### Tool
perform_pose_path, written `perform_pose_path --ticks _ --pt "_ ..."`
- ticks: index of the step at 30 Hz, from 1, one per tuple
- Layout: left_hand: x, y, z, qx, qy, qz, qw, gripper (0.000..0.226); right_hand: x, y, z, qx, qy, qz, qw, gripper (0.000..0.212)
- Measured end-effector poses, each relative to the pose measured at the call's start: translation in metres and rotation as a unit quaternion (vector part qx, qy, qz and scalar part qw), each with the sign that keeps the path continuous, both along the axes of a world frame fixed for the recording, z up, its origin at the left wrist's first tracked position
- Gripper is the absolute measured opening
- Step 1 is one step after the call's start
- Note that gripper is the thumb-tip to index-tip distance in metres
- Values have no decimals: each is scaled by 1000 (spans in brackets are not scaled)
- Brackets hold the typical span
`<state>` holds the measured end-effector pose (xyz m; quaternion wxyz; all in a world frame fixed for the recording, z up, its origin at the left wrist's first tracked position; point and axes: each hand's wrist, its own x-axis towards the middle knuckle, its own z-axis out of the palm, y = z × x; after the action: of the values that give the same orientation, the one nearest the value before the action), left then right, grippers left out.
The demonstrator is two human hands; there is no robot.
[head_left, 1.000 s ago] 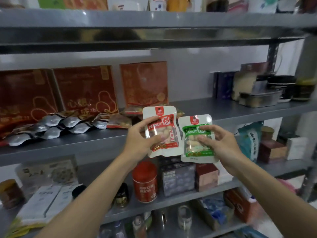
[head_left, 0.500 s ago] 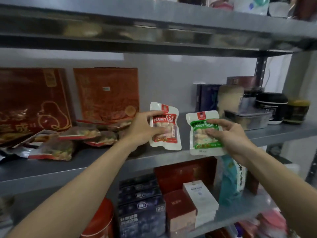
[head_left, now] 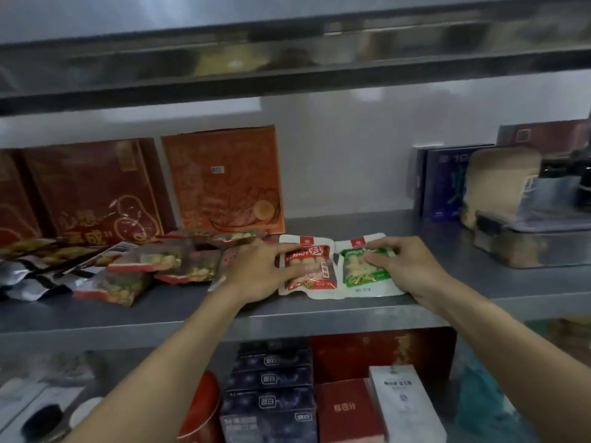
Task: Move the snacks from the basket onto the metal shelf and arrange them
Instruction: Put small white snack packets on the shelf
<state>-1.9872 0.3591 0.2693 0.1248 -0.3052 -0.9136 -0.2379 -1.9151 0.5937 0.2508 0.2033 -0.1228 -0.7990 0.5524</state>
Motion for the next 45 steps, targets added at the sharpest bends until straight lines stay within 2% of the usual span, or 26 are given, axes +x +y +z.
perform_pose_path --ticks 7,11,13,15,19,22,25,29,34,37,40,45 --pt "-4 5 -6 -35 19 22 999 56 -6 6 -6 84 -8 -7 996 22" --pt "-14 5 -12 -42 23 31 998 75 -9 3 -5 163 -33 -16 986 28" --pt "-16 5 -12 -31 27 31 999 69 -7 1 -5 204 -35 -21 978 30" --pt "-14 6 -11 -43 33 23 998 59 -2 -2 -2 194 -22 -10 981 32" --pt "-9 3 -3 -76 27 8 997 60 9 -5 4 206 4 -7 978 39" --pt "-4 -2 2 -60 44 11 997 64 21 -14 5 289 4 22 957 54" --pt "9 -6 9 -75 84 30 993 60 32 -24 10 413 7 41 910 67" --pt "34 -14 13 -87 131 56 986 62 41 -41 20 494 4 66 867 78" --pt "70 -43 9 -132 151 129 971 67 50 -80 18 535 -2 110 837 82" --pt "92 -75 -1 -145 183 186 954 68 53 -110 5 560 25 100 822 79" --pt "115 -117 -14 -142 173 242 944 67 54 -150 -3 560 66 85 822 74" --pt "159 -214 -33 -156 149 331 918 70 66 -239 -13 551 75 146 818 78"
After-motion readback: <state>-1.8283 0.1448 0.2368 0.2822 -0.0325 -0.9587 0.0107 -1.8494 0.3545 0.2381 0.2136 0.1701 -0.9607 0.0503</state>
